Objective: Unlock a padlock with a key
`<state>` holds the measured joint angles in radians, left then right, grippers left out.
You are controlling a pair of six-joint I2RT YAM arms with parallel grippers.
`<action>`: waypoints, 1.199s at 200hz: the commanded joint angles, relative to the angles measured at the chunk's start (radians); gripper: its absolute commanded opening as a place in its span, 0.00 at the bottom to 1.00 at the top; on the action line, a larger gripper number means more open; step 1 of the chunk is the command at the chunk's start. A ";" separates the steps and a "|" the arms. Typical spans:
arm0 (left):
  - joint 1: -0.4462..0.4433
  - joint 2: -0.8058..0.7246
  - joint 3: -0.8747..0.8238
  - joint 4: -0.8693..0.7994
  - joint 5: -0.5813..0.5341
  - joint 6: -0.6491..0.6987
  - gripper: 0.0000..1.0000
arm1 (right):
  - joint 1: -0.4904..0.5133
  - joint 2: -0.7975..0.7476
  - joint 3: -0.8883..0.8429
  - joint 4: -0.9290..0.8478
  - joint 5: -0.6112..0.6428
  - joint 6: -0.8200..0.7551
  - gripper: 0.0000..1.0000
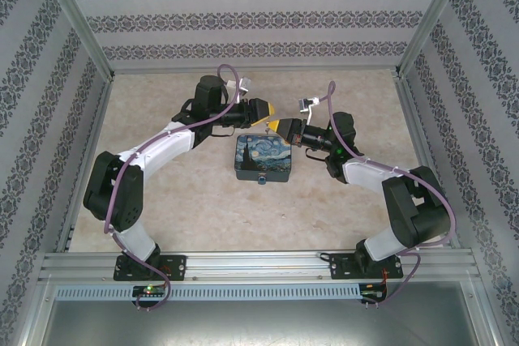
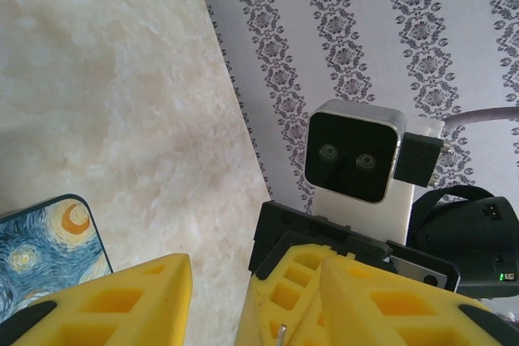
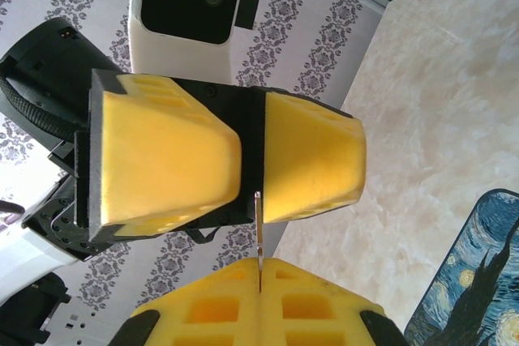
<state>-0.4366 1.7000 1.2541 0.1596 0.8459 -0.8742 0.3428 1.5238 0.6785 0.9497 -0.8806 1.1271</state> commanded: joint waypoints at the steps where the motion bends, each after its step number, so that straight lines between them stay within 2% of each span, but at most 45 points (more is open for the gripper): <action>1: 0.000 -0.013 -0.013 0.052 0.022 -0.005 0.46 | 0.006 0.015 0.026 0.023 -0.010 -0.020 0.00; 95: -0.026 0.007 -0.017 0.055 0.019 0.004 0.34 | 0.016 0.020 0.036 0.023 -0.009 -0.020 0.00; 158: -0.030 0.011 -0.018 0.057 0.012 0.001 0.17 | 0.018 0.022 0.036 0.023 -0.009 -0.020 0.00; 186: -0.032 0.011 -0.016 0.060 0.009 -0.003 0.00 | 0.016 0.022 0.038 0.022 -0.009 -0.016 0.00; 196: -0.033 0.007 -0.018 0.060 -0.007 -0.006 0.00 | 0.010 0.017 0.035 0.020 -0.008 -0.010 0.00; 203: -0.032 0.001 -0.022 0.061 -0.023 -0.008 0.00 | 0.001 0.008 0.030 0.020 -0.005 -0.004 0.10; 212: -0.031 -0.008 -0.025 0.064 -0.044 -0.011 0.00 | -0.014 -0.009 0.019 0.008 0.009 0.001 0.33; 217: -0.032 -0.013 -0.028 0.066 -0.057 -0.013 0.00 | -0.025 -0.019 0.012 0.001 0.016 0.004 0.42; 228: -0.033 -0.028 -0.038 0.085 -0.087 -0.024 0.00 | -0.048 -0.042 -0.003 -0.016 0.034 0.006 0.54; 240: -0.033 -0.043 -0.053 0.113 -0.122 -0.040 0.00 | -0.073 -0.067 -0.014 -0.051 0.062 0.008 0.62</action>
<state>-0.4591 1.7000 1.2324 0.1780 0.7971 -0.8833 0.3183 1.5230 0.6888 0.9245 -0.8696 1.1374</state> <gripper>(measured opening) 0.051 0.555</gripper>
